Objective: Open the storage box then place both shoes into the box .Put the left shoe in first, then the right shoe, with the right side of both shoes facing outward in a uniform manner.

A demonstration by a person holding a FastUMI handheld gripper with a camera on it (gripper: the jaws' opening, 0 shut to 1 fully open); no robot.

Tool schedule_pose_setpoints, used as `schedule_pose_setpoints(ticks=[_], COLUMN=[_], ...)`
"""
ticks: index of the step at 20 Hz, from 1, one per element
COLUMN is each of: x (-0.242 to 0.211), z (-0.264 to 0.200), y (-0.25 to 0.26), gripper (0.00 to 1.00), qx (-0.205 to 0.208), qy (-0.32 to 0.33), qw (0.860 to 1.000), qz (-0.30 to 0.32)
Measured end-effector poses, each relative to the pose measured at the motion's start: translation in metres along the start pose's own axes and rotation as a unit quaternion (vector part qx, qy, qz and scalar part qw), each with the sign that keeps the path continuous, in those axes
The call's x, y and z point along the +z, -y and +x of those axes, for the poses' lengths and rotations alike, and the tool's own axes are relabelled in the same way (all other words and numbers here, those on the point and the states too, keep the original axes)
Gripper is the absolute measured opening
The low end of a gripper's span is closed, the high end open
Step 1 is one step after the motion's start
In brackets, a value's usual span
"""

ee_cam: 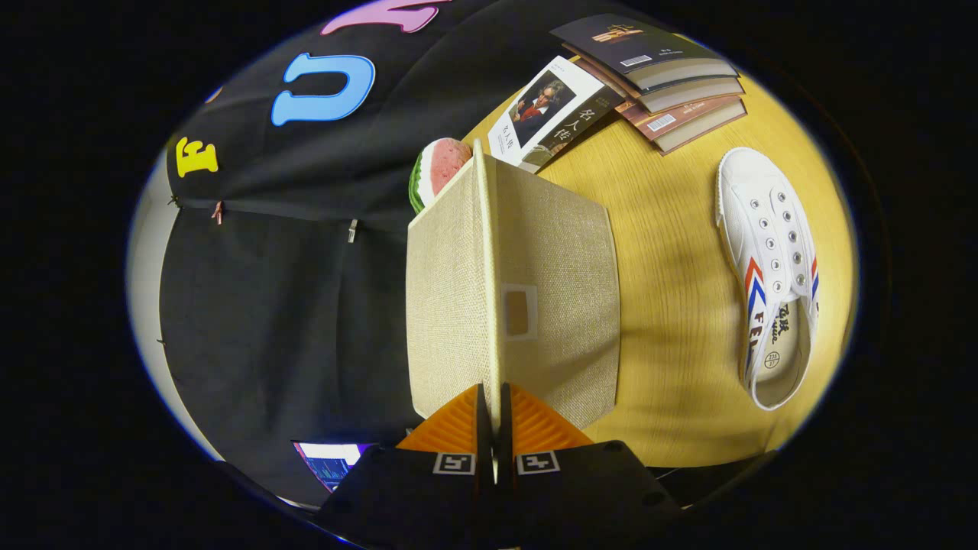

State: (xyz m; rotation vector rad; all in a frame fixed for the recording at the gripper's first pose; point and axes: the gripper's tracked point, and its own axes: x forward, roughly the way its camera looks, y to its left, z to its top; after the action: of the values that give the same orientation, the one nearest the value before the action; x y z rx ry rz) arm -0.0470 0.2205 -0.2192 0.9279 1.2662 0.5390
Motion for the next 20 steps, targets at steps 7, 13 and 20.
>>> schedule_pose_setpoints(ticks=[7, 13, 20], x=[0.016, 0.014, -0.01], z=[-0.017, -0.013, 0.021], y=[-0.047, -0.12, -0.216], gripper=[0.05, 0.05, 0.05], qx=[0.035, 0.078, 0.128], qy=[0.02, 0.012, -0.014], qw=[0.999, 0.995, 0.985], qz=[-0.024, -0.066, -0.117])
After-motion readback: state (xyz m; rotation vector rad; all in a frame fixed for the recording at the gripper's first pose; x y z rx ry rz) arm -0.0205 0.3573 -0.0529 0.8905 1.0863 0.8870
